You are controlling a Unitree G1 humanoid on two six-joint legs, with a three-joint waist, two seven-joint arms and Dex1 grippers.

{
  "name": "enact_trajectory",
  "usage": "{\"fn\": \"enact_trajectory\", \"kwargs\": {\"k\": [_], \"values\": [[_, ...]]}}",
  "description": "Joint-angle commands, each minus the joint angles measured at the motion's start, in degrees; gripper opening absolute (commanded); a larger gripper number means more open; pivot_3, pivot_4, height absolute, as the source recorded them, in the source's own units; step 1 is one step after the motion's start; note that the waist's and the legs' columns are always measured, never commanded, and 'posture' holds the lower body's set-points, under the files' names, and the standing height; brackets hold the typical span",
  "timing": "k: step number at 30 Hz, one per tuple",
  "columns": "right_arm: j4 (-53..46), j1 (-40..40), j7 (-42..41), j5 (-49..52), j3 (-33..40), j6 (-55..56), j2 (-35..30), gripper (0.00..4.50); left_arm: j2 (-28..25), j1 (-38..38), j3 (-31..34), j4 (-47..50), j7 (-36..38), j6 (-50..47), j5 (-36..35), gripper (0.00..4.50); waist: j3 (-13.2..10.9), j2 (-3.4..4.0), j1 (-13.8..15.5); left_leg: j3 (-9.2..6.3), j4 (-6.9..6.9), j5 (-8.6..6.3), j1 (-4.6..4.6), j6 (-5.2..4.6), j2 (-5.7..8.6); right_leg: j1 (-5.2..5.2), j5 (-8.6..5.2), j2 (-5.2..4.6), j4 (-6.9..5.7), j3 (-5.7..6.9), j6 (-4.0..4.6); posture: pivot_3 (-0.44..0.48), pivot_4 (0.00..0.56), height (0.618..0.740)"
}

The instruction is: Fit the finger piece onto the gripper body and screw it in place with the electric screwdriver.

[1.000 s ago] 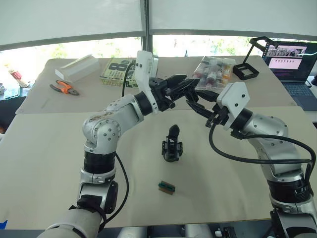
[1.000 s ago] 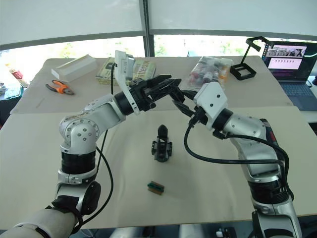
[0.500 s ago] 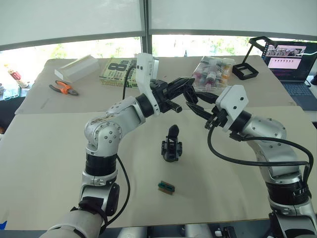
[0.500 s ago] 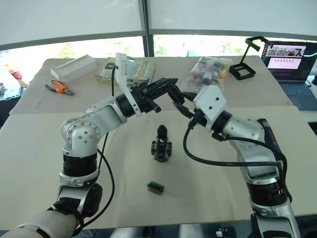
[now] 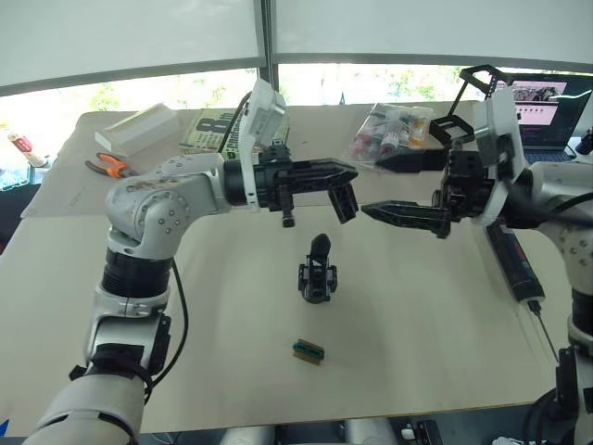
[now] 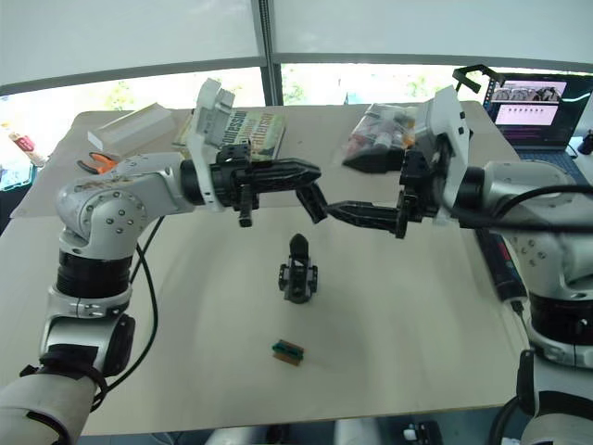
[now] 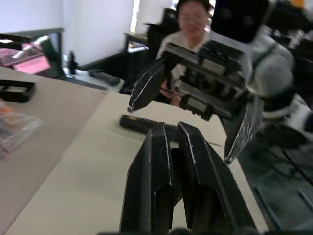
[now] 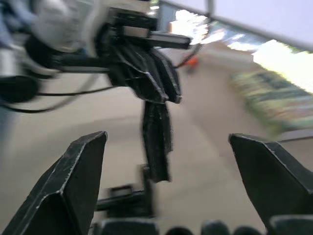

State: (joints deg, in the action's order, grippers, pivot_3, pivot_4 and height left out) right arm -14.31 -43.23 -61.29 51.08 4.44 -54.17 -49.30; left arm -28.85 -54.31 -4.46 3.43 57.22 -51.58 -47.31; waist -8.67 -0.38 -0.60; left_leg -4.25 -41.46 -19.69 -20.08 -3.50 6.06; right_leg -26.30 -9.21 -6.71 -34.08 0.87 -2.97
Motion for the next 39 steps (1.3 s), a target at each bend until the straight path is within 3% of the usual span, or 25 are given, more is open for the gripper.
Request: {"fn": "enact_trajectory", "kwargs": {"k": [1, 4, 12, 33, 39], "values": [[3.05, -4.38, -0.95, 5.65, -2.95, -9.34, 2.26, 4.48, -1.13, -4.24, -1.37, -2.23, 7.88, -0.54, -0.43, 0.0, 0.0, 0.0, -0.02, 0.0, -0.02, 0.0, -0.01, 0.0, 0.0, 0.0, 0.0, -0.01, -0.01, -0.02, 0.0, 0.0, 0.15, 0.74], [4.87, -7.15, -0.49, 6.85, -4.48, -13.35, 4.35, 4.48, -1.15, -5.48, -2.58, -3.6, 10.53, 0.21, 1.13, 0.0, 0.0, 0.0, 0.01, 0.0, -0.03, 0.0, -0.04, -0.01, 0.02, -0.05, 0.01, -0.06, -0.02, -0.03, 0.0, 0.0, 0.15, 0.74], [6.13, -10.22, -0.55, 4.99, -5.55, -13.53, 7.02, 1.97, -1.22, -5.22, -3.49, -4.34, 13.32, 1.12, 4.19, 0.0, 0.0, 0.01, 0.0, -0.02, -0.1, 0.0, -0.15, -0.01, 0.07, -0.14, 0.02, -0.08, -0.08, 0.03, -0.01, 0.0, 0.15, 0.74], [4.74, -9.07, -6.92, -2.9, -8.55, -7.39, 6.34, 1.97, -0.08, -5.72, -2.33, -5.59, 13.73, 1.36, 5.87, 0.0, -0.01, 0.01, -0.06, -0.03, -0.15, 0.0, -0.15, 0.0, 0.07, -0.18, 0.02, -0.08, -0.1, 0.02, -0.01, 0.0, 0.15, 0.74], [3.72, -8.15, -8.72, -6.62, -10.41, -2.93, 6.23, 0.31, 0.3, -6.11, -1.92, -5.72, 13.04, 0.78, 5.61, 0.0, -0.01, 0.01, -0.06, -0.02, -0.15, 0.0, -0.15, 0.0, 0.07, -0.18, 0.02, -0.08, -0.1, 0.02, -0.01, 0.0, 0.15, 0.74]]}}
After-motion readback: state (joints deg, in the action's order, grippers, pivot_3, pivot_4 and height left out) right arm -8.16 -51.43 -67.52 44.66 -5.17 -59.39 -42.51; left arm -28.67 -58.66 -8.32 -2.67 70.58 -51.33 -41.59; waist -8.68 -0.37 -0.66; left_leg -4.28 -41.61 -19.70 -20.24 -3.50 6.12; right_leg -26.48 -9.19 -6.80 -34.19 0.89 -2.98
